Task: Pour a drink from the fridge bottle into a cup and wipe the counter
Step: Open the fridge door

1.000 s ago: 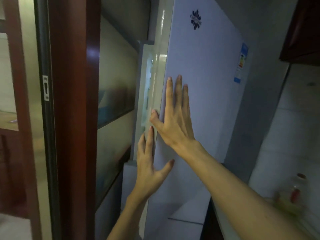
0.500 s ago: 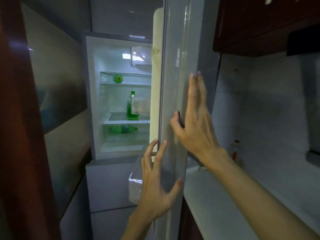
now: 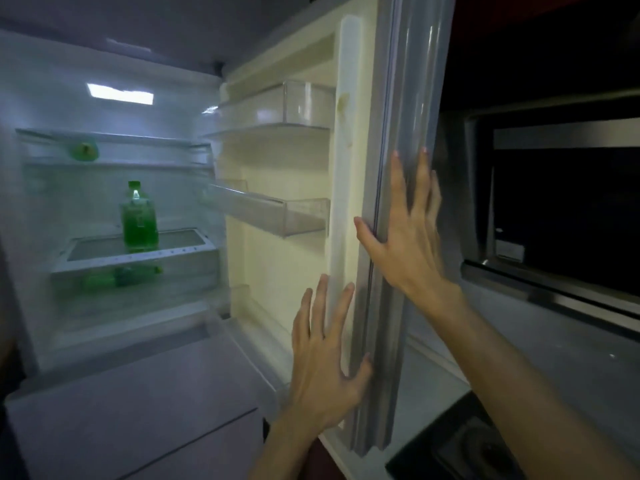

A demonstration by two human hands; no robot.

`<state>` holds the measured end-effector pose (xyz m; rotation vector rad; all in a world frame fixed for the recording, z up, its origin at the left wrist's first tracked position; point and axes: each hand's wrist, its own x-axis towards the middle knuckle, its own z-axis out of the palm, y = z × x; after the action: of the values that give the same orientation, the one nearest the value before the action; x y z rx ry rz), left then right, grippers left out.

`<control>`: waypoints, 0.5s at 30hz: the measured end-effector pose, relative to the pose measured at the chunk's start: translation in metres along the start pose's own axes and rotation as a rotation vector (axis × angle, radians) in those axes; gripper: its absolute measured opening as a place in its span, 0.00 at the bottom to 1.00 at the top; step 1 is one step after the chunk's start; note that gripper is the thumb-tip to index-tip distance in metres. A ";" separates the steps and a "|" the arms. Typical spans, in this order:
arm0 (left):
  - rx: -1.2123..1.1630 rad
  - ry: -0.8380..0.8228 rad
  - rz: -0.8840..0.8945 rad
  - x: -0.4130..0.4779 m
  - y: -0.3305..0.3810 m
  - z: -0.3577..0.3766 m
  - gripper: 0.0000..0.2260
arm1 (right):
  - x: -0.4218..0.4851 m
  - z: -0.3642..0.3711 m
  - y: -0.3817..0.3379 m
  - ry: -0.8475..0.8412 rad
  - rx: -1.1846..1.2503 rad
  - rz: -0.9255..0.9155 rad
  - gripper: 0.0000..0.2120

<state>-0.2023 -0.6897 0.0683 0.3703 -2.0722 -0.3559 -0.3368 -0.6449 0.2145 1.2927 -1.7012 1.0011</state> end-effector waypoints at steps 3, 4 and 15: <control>-0.097 -0.097 -0.044 0.009 -0.005 0.025 0.40 | 0.005 0.006 0.023 0.010 -0.060 -0.004 0.45; -0.122 -0.128 -0.041 0.012 -0.005 0.033 0.41 | 0.006 0.009 0.030 0.013 -0.066 0.001 0.45; -0.147 -0.232 -0.049 0.058 0.012 0.106 0.44 | 0.029 0.024 0.096 -0.052 0.017 0.043 0.44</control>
<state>-0.3236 -0.6913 0.0656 0.3033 -2.2480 -0.6011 -0.4390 -0.6599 0.2176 1.3087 -1.7696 1.0171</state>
